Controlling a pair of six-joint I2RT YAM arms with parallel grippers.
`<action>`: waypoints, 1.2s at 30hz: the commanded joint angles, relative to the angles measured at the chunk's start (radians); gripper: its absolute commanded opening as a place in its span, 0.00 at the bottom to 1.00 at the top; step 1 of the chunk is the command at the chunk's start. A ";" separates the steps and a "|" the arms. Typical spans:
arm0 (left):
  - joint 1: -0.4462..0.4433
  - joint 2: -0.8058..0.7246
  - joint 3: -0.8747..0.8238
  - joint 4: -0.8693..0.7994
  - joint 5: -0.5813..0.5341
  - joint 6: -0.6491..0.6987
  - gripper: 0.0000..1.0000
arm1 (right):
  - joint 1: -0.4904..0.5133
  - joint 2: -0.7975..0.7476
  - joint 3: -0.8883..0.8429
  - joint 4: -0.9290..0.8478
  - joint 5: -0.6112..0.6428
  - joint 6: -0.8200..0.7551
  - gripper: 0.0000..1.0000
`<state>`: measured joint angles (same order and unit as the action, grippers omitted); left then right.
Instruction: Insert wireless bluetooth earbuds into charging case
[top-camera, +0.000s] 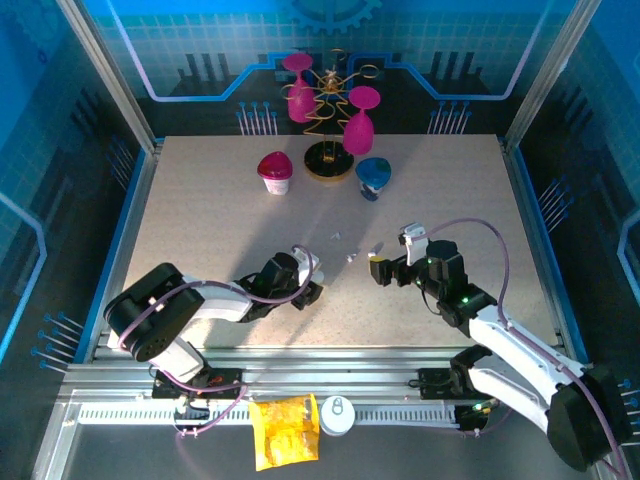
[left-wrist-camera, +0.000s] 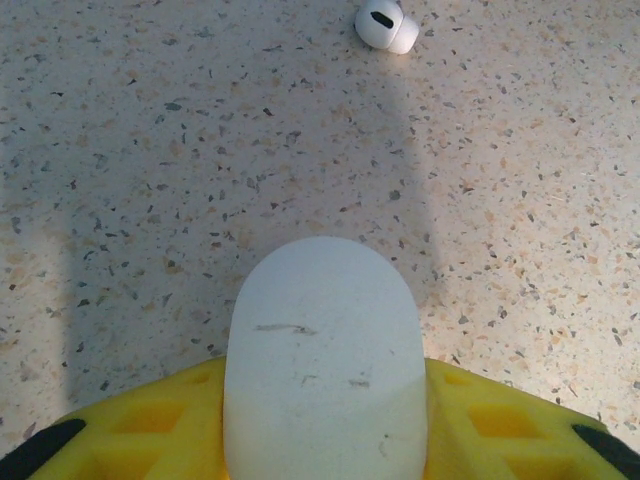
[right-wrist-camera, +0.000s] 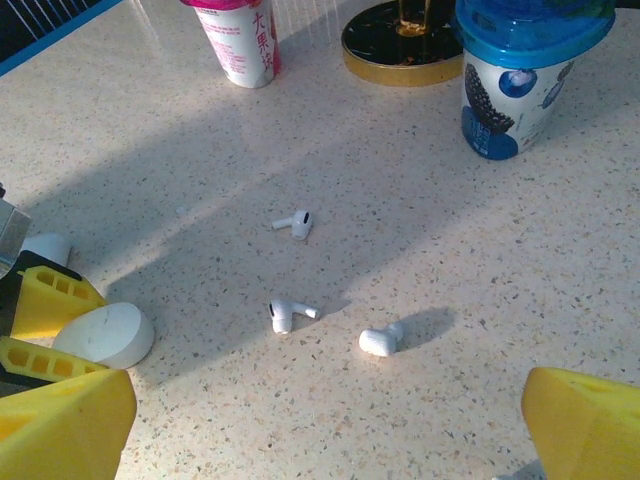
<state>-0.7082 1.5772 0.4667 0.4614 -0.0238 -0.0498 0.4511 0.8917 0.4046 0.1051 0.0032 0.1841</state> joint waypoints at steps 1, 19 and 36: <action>-0.006 -0.031 0.010 0.000 0.051 0.021 0.42 | 0.012 -0.018 0.021 -0.056 0.021 0.034 1.00; -0.005 -0.396 0.114 -0.173 0.339 0.310 0.42 | -0.147 0.135 0.117 0.023 -0.872 0.868 1.00; -0.024 -0.428 0.201 -0.249 0.422 0.363 0.42 | 0.037 0.282 0.120 0.407 -0.863 1.154 0.55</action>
<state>-0.7242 1.1576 0.6285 0.2226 0.3649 0.2897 0.4709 1.1603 0.5213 0.4294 -0.8417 1.2854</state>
